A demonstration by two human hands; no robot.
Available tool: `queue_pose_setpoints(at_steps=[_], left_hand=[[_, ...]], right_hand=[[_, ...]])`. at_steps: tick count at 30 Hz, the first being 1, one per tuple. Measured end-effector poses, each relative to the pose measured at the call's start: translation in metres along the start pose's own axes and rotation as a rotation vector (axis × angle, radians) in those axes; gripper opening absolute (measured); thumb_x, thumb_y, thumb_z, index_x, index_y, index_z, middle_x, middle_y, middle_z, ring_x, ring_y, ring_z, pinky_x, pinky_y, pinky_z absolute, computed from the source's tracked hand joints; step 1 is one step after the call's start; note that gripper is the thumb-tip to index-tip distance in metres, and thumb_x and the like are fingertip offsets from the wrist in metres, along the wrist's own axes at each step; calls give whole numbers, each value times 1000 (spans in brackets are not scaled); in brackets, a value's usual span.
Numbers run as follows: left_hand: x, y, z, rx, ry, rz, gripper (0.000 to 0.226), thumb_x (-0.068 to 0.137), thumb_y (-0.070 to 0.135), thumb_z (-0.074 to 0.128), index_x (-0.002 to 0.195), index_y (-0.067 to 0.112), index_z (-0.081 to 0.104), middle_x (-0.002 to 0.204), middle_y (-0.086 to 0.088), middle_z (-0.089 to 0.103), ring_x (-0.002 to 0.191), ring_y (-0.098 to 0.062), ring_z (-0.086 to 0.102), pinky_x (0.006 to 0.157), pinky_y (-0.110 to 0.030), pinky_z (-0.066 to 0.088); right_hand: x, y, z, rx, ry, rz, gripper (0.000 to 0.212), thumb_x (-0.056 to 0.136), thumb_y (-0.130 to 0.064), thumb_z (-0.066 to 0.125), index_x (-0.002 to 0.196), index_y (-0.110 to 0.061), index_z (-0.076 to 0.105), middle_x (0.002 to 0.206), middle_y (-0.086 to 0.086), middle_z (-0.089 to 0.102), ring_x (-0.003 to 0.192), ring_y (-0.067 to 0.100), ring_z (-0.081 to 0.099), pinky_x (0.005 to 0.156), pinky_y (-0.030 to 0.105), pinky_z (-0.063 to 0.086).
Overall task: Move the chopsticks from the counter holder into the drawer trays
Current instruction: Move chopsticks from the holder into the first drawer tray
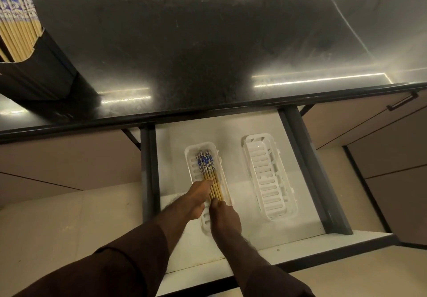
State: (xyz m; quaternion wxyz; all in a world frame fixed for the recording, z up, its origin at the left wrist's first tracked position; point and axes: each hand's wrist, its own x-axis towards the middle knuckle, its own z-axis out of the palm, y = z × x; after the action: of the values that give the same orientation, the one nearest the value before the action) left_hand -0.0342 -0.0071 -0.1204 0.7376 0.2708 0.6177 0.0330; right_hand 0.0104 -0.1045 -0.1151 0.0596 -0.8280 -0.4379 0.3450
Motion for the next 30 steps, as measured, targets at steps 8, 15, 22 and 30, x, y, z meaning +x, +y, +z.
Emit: queue_pose_setpoints(at_steps=[8, 15, 22, 30], left_hand=[[-1, -3, 2, 12, -22, 20, 39, 101, 30, 41, 135, 14, 53, 137, -6, 55, 129, -23, 49, 111, -39, 31], [-14, -1, 3, -8, -18, 18, 41, 103, 30, 39, 140, 13, 45, 144, -9, 49, 135, -26, 44, 113, -41, 29], [-40, 10, 1, -17, -15, 39, 41, 104, 25, 36, 142, 11, 42, 142, -9, 48, 137, -29, 41, 111, -40, 31], [-65, 30, -5, -107, 65, 218, 26, 96, 24, 52, 114, 8, 64, 107, -11, 67, 98, -26, 62, 95, -41, 48]], right_hand=[[-2, 3, 1, 102, -8, 93, 32, 103, -35, 43, 116, -13, 62, 96, -1, 65, 77, 11, 59, 82, 22, 52], [-7, 2, -5, 89, -20, 60, 30, 102, -36, 46, 115, -15, 63, 100, -1, 67, 75, 8, 57, 80, 20, 51], [-4, -12, -30, -1, 7, -43, 23, 100, -27, 52, 112, -11, 64, 106, 6, 70, 90, 22, 69, 78, 27, 54], [0, -44, -102, -33, 163, -158, 26, 96, -21, 48, 111, -7, 64, 106, 13, 71, 93, 31, 68, 78, 33, 51]])
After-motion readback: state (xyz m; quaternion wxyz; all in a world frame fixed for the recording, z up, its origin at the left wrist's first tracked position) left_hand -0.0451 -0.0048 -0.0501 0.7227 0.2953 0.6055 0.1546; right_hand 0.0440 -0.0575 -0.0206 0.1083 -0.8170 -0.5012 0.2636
